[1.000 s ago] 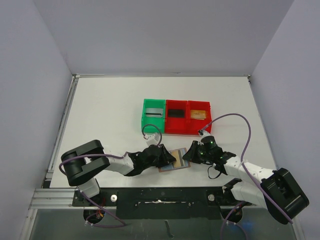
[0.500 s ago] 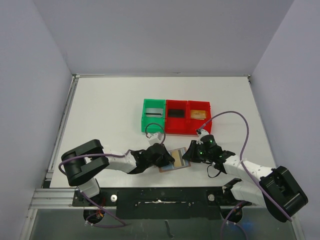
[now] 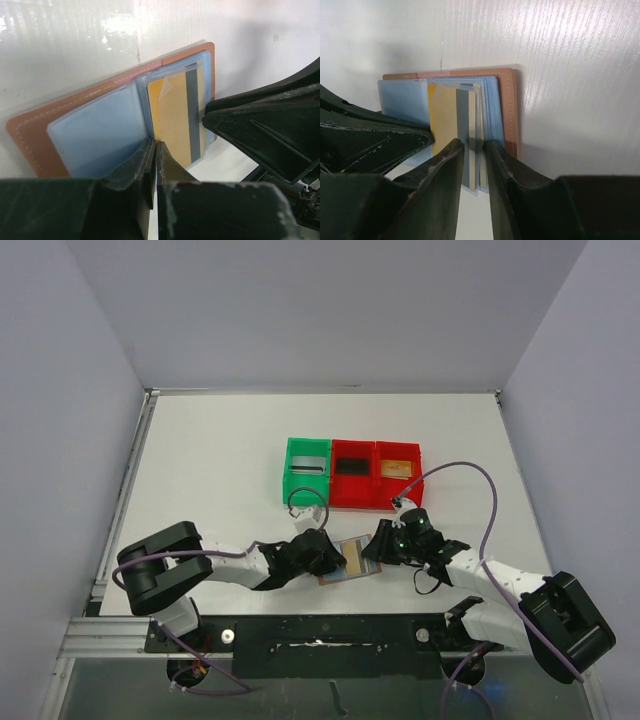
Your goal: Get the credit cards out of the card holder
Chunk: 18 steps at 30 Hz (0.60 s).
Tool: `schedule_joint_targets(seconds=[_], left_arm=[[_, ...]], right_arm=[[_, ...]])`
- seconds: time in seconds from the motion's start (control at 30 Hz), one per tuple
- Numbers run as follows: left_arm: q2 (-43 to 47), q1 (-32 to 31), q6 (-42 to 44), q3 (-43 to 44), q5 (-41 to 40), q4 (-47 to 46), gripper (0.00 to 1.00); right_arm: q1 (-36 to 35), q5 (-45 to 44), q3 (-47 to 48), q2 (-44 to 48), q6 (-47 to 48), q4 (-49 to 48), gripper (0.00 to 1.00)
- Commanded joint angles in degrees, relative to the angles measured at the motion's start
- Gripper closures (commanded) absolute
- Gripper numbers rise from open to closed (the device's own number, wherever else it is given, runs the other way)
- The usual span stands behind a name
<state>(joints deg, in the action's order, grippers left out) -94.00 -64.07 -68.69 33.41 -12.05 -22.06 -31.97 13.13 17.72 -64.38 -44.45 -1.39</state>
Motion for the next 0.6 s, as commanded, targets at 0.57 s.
schedule_joint_targets(seconds=[0.57], left_arm=[[4.53, -0.44, 0.27, -3.17, -1.32, -1.16, 0.95]], right_arm=[[-0.39, -1.85, 6.00, 4.65, 3.21, 11.90, 0.72]])
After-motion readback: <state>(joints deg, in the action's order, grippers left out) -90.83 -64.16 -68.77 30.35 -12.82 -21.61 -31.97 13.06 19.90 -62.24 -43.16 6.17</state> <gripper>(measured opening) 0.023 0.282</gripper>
